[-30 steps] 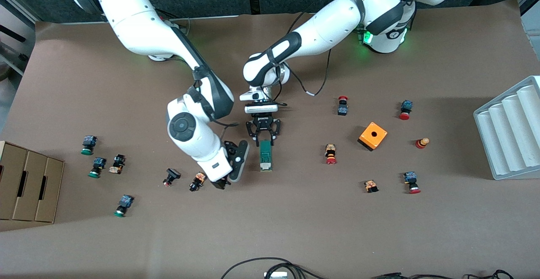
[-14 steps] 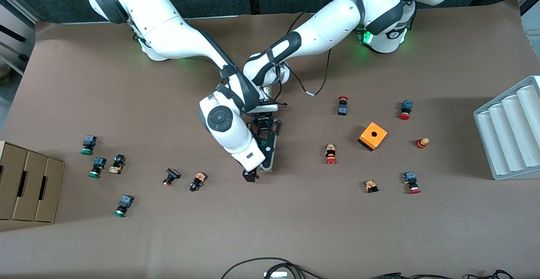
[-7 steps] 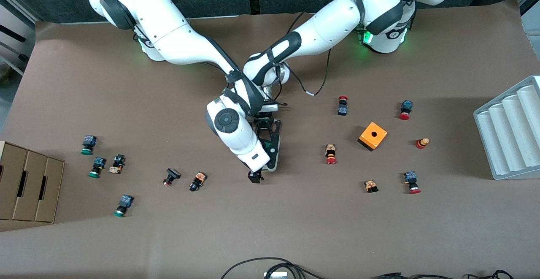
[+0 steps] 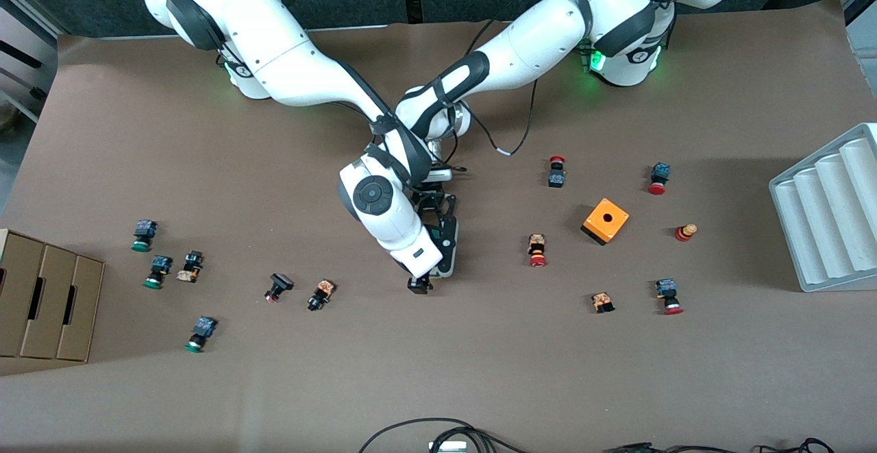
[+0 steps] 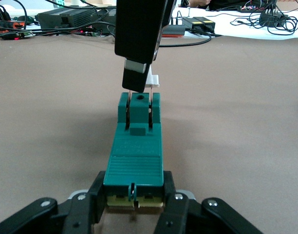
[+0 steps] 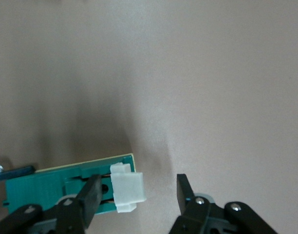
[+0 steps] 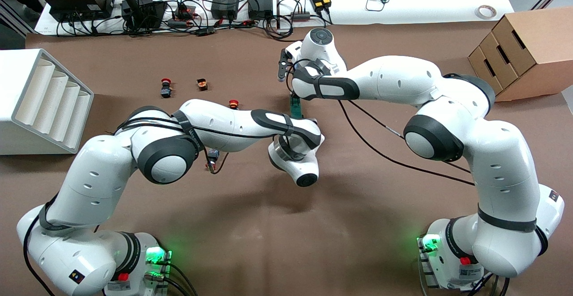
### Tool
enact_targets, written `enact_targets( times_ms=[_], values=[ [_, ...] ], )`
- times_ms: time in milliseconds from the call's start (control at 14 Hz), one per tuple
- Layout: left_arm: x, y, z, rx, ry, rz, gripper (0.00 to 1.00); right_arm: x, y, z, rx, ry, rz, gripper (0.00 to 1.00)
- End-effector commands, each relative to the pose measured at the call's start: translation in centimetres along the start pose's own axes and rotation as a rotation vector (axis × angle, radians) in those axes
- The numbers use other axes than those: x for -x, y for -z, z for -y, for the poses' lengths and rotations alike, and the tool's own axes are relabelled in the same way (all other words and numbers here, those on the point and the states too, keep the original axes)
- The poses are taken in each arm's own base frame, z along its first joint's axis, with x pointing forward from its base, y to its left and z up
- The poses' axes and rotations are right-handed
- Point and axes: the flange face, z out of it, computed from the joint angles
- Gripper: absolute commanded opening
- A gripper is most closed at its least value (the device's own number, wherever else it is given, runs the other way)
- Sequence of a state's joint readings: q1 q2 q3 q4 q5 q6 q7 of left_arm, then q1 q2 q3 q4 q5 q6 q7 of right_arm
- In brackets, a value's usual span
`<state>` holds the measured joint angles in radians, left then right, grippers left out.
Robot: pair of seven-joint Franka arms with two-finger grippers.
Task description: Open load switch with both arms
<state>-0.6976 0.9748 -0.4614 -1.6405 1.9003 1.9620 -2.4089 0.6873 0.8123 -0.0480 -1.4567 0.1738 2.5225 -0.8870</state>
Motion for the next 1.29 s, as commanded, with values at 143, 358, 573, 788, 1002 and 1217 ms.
enact_targets(
  times_ms=[143,358,573,788,1002,1217],
  values=[
    [0.37,0.04,-0.19,0.015,0.011,-0.01,0.31,-0.42,-0.29,-0.36,0.039,0.023,-0.004,0.63],
    [0.37,0.04,-0.19,0.015,0.011,-0.01,0.31,-0.32,-0.36,-0.29,0.037,0.021,-0.003,0.62],
    [0.37,0.04,-0.19,0.015,0.011,-0.01,0.31,-0.23,-0.52,-0.23,0.035,0.019,0.0,0.57],
    [0.37,0.04,-0.19,0.015,0.011,-0.01,0.31,-0.18,-0.58,-0.2,0.033,0.016,0.0,0.51],
    [0.55,0.11,-0.18,0.016,0.004,-0.011,0.38,-0.24,-0.54,-0.12,0.033,0.015,0.0,0.45],
    [1.29,0.13,-0.14,0.012,-0.006,-0.022,0.39,-0.56,-0.56,0.2,0.032,0.019,-0.002,0.4]
  ],
)
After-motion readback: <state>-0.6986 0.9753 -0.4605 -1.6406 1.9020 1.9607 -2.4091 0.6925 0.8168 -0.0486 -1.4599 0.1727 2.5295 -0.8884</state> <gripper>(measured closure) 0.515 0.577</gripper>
